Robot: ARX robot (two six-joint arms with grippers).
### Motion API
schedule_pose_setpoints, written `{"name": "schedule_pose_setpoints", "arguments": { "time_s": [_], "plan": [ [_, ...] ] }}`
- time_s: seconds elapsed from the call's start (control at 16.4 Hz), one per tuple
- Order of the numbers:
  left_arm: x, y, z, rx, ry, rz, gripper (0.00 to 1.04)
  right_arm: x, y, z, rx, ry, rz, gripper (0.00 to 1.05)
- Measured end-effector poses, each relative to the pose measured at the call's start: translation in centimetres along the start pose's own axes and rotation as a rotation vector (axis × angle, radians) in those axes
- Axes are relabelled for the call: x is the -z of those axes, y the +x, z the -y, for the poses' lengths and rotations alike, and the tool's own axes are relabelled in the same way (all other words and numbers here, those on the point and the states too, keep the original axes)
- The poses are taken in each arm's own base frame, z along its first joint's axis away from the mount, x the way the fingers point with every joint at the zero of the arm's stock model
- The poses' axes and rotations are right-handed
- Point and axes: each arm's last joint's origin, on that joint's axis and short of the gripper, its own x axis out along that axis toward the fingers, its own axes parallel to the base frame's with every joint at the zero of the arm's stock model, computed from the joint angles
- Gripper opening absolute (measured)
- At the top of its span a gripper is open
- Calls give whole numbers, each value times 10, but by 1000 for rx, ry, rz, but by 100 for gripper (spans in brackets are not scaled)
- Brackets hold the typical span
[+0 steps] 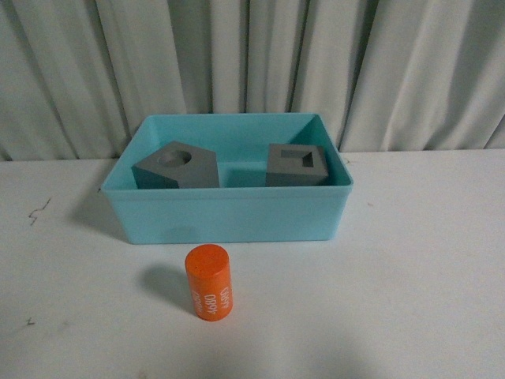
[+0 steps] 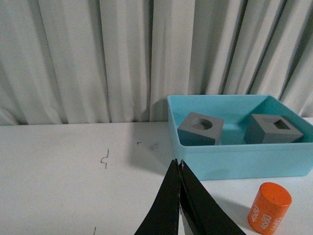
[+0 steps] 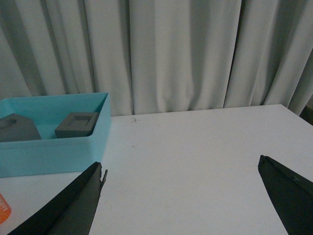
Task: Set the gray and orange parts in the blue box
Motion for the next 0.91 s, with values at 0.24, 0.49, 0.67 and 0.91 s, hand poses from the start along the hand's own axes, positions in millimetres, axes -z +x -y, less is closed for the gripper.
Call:
{"name": "schedule_pose_setpoints", "arguments": {
  "time_s": [0.24, 0.49, 0.67, 0.91],
  "plan": [
    [4, -11, 0, -1, 0, -17, 11, 0, 0, 0, 0, -1, 1, 98],
    [3, -11, 0, 0, 0, -10, 60, 0, 0, 0, 0, -1, 0, 98],
    [3, -11, 0, 0, 0, -10, 96, 0, 0, 0, 0, -1, 0, 98],
    [3, -11, 0, 1, 1, -11, 98, 0, 5, 5, 163, 95, -370, 98]
  ]
}}
